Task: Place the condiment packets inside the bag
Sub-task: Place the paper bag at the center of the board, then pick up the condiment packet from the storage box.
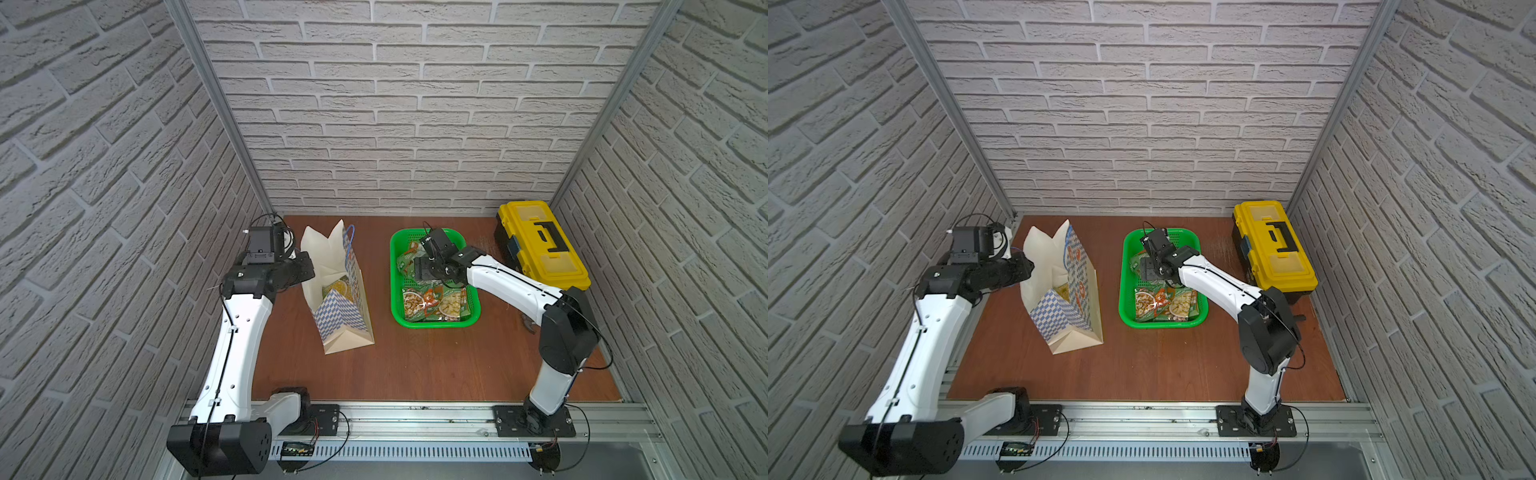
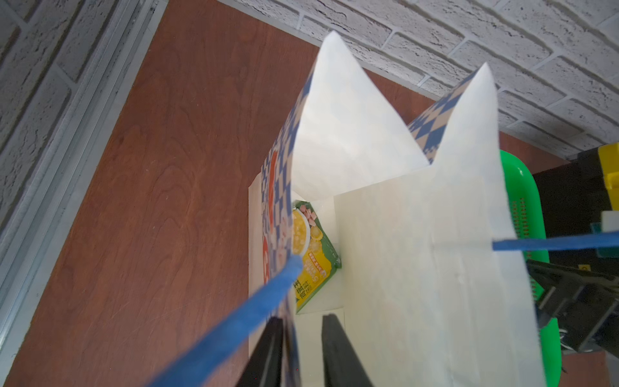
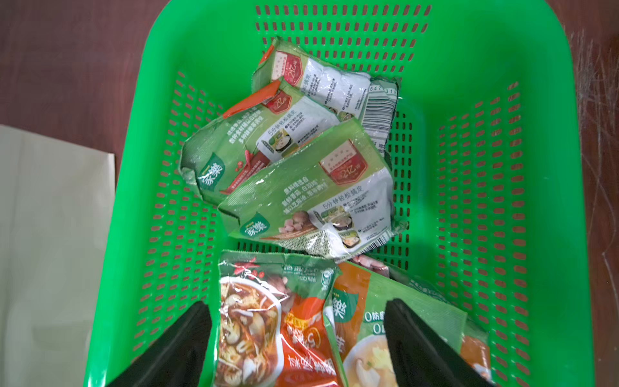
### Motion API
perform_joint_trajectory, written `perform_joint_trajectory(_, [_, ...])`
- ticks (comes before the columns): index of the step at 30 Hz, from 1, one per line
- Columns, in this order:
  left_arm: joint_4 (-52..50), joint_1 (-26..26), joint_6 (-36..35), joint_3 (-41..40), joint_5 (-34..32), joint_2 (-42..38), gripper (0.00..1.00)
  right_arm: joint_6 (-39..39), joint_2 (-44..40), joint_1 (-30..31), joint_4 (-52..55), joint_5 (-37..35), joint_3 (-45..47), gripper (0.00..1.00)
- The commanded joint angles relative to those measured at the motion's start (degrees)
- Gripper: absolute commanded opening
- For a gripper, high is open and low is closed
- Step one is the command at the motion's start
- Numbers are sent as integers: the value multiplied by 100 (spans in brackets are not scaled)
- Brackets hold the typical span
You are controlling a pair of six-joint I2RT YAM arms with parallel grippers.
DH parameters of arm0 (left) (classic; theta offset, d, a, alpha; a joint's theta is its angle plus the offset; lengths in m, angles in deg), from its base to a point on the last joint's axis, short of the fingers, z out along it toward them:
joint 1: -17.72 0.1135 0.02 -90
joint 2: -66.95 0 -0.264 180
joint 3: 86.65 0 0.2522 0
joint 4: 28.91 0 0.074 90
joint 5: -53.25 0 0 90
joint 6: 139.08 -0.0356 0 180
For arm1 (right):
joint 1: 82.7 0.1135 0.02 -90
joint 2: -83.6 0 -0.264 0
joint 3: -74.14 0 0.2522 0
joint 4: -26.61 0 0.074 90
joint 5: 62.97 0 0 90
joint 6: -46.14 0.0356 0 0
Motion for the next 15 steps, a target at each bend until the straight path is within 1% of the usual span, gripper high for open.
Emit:
perform_joint_trajectory(1, [138,46,28,-168,-182,-235,45,577,256,1,-24,-245,-266,87])
perform_joint_trajectory(4, [49,43,61,-221,-507,-328,55,836,563,6,98,-422,-562,87])
perform_joint_trajectory(6, [-25,58,74,-193,-686,-331,60,1048,754,24,301,-603,-856,86])
perform_joint_trajectory(7, [-38,52,89,-190,-738,-333,62,1065,992,27,422,-615,-973,86])
perform_joint_trajectory(11, [-22,51,135,-217,-674,-316,63,1201,1320,92,599,-710,-1355,89])
perform_joint_trajectory(15, [-4,60,153,-244,-551,-262,62,1331,1533,142,689,-815,-1558,94])
